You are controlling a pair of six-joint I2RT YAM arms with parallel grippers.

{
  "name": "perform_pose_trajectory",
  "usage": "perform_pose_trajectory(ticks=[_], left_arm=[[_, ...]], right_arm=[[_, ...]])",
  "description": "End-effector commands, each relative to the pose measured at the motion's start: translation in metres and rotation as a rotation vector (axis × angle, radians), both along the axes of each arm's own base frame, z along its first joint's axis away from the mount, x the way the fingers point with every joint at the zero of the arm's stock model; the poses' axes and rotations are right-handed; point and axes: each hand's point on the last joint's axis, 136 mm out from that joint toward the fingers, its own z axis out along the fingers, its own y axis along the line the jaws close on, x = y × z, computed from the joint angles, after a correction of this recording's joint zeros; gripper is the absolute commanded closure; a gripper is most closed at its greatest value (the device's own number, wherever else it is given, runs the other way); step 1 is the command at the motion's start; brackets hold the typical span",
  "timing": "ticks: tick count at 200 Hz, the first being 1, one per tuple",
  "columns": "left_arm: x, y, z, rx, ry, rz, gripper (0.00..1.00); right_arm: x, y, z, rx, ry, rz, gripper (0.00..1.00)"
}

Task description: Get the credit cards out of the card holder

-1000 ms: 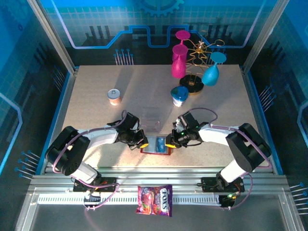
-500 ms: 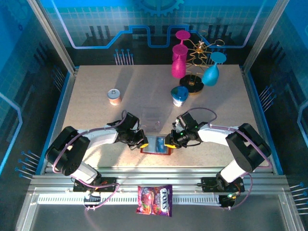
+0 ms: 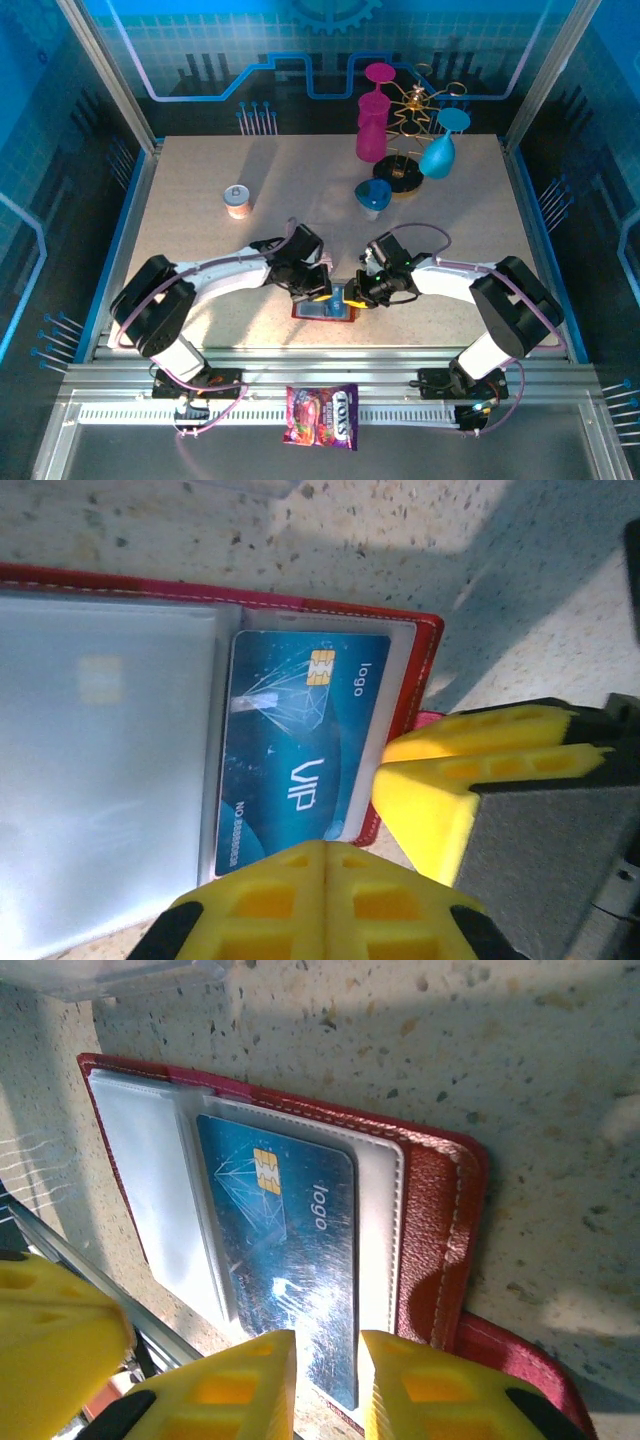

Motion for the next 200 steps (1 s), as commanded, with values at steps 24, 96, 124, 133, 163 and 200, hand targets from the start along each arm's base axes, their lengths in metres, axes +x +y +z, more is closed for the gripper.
perform_pose_trajectory(ticks=[24,96,124,133,163,200], left_arm=[[-0.012,0.008,-0.019,0.187,0.014,-0.084,0.95],[-0.016,0.010,-0.031,0.303,0.015,-0.150,0.96],[-0.018,0.012,-0.036,0.319,0.026,-0.158,0.96],[-0.019,0.012,-0.037,0.324,0.029,-0.160,0.96],[-0.021,0.015,-0.041,0.342,0.036,-0.163,0.96],[-0.022,0.016,-0.043,0.344,0.044,-0.162,0.96]], right_arm=[[0.001,-0.007,0.006,-0.009,-0.018,-0.011,0.76],[0.001,-0.006,0.006,0.001,-0.016,-0.010,0.76],[0.001,-0.005,0.006,0.006,-0.014,-0.012,0.76],[0.001,-0.005,0.006,0.007,-0.012,-0.011,0.75],[0.000,-0.003,0.005,0.018,-0.003,-0.006,0.76],[0.000,0.002,0.002,0.039,0.011,-0.001,0.76]])
